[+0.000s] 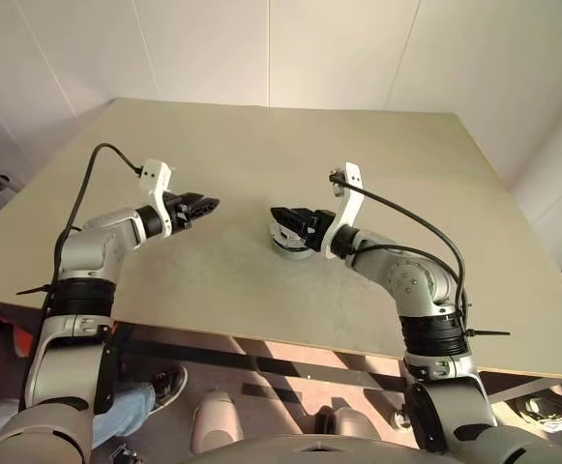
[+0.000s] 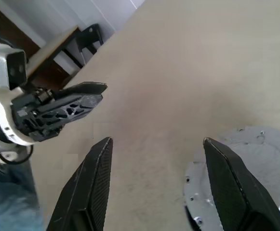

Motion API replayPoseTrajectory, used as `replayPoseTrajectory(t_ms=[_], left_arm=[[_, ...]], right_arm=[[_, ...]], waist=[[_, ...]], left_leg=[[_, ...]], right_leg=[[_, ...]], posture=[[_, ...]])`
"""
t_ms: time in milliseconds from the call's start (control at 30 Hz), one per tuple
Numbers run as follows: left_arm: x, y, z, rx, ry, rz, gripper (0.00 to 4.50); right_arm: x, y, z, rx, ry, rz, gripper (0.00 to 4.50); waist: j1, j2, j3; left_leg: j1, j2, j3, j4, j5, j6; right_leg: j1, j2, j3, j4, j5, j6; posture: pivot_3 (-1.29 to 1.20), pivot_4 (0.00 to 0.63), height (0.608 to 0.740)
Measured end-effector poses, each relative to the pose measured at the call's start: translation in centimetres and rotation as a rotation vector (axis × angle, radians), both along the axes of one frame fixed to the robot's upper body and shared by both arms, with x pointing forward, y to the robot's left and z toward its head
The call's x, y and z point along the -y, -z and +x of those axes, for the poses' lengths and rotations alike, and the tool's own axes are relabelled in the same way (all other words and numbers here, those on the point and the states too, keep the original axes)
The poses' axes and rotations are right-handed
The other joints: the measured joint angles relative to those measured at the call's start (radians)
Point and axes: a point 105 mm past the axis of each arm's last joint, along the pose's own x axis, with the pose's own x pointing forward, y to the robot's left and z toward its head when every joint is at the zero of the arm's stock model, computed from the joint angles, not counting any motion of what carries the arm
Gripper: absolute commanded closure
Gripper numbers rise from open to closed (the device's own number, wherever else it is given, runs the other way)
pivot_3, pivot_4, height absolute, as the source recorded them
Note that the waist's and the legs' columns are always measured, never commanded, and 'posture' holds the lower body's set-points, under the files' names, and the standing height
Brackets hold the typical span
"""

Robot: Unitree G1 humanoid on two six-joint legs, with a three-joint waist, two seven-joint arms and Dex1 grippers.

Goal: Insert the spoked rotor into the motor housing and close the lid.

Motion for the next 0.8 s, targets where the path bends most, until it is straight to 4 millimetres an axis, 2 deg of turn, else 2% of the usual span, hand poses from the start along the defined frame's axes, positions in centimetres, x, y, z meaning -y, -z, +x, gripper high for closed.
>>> replayPoseTrajectory(t_ms=[67,133,200,267,367,633,800], left_arm=[[1.2,0.6,-0.2,-0.016,0.021,-0.017,1.75],[2.3,0.9,-0.4,-0.029,0.040,-0.039,1.75],[3.7,0.8,-0.7,-0.031,0.069,-0.076,1.75],[4.7,0.5,-0.8,-0.025,0.089,-0.095,1.75],[5.2,0.6,-0.9,-0.032,0.090,-0.094,1.75],[4.9,1.0,-1.1,-0.045,0.081,-0.086,1.75],[4.9,1.0,-1.1,-0.045,0.080,-0.084,1.75]], right_arm=[[0.2,1.4,0.7,0.033,0.018,-0.076,0.98],[0.4,2.4,1.5,0.063,0.040,-0.127,0.55],[0.6,2.4,2.5,0.121,0.065,-0.176,0.01],[0.5,2.0,3.0,0.166,0.082,-0.191,0.01],[-0.2,2.0,3.0,0.202,0.084,-0.201,0.01],[-0.8,2.4,1.5,0.223,0.010,-0.190,0.01],[-0.8,3.4,1.4,0.228,0.002,-0.252,0.01]], waist=[[-0.007,-0.001,0.000],[-0.012,-0.001,0.000],[-0.013,-0.001,0.001],[-0.015,-0.002,0.001],[-0.020,-0.001,0.001],[-0.029,-0.002,0.001],[-0.037,-0.002,0.001]], left_leg=[[0.000,0.000,0.000,0.000,0.000,0.000],[-0.001,0.000,0.000,0.000,0.000,0.000],[-0.003,0.000,0.000,0.001,0.000,0.000],[-0.003,0.001,0.000,0.001,-0.001,0.001],[-0.002,0.001,0.000,0.000,-0.001,0.003],[-0.002,0.001,0.000,0.002,-0.002,0.004],[-0.001,0.001,0.000,0.002,-0.002,0.004]], right_leg=[[-0.001,0.000,0.000,0.001,0.000,-0.001],[-0.002,0.000,0.000,0.001,0.001,-0.002],[-0.003,0.001,0.000,0.001,0.001,-0.002],[-0.003,0.001,0.000,0.001,0.001,-0.002],[-0.003,0.002,0.000,0.000,0.001,-0.003],[-0.002,0.002,0.000,0.000,0.001,-0.003],[-0.001,0.002,0.000,0.001,0.001,-0.003]], posture=[[0.00,0.000,0.740],[0.00,0.000,0.740],[0.00,0.000,0.740],[0.00,0.000,0.740],[0.00,0.000,0.740],[0.00,0.000,0.740],[0.00,0.000,0.740]])
